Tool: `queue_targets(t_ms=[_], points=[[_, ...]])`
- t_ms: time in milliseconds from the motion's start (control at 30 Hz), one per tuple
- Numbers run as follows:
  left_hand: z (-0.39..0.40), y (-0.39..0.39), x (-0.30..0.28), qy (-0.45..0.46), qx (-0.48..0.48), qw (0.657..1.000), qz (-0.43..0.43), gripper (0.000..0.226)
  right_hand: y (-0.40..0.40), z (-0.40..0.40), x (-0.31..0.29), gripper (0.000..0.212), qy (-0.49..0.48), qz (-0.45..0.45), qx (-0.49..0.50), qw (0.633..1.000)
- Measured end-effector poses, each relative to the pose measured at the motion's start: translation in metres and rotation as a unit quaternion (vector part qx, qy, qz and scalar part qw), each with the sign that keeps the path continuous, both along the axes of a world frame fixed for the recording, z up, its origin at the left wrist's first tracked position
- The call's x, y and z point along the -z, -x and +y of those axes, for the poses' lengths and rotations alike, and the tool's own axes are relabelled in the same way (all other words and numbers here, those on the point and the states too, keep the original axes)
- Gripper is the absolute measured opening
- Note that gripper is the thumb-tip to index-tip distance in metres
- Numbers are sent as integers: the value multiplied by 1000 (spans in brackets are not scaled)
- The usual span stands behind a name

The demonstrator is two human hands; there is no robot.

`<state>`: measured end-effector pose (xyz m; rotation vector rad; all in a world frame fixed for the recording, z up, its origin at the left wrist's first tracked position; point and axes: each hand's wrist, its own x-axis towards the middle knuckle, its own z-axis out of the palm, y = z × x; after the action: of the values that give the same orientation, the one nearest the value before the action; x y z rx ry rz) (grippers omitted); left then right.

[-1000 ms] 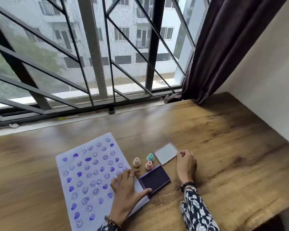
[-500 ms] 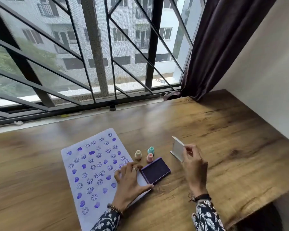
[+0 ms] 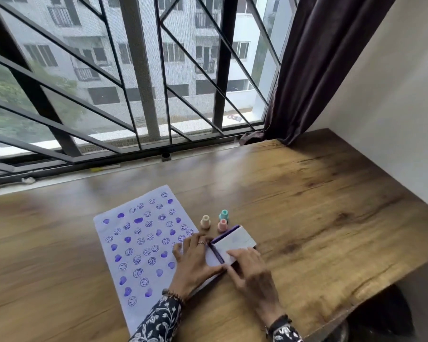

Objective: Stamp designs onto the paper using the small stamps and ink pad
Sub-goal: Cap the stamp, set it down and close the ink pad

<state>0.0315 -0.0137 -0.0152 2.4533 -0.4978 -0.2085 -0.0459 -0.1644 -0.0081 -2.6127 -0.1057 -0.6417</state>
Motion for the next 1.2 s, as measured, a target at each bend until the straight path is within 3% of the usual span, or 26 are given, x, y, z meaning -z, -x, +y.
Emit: queue_targets(t_ms=[133,233,600,1033,1200], points=[[-1,-2,4,2,-7,1000,7,77,-16,5,-12,67,-73,151,129,977],[0,-2,5,12,-11,1000,10,73,-24,10,-11,75,-63,226,151,960],[2,-3,4,18,8,1000,13,78,-22,14,-9,70,-109,229,166,953],[2,-1,1,7,8,1000,4,79,-27,17,-14,82,-109,242,178,948],[3,-1,0,5,14,1000,3,78,-36,21,-17,95,-122,262,206,935]])
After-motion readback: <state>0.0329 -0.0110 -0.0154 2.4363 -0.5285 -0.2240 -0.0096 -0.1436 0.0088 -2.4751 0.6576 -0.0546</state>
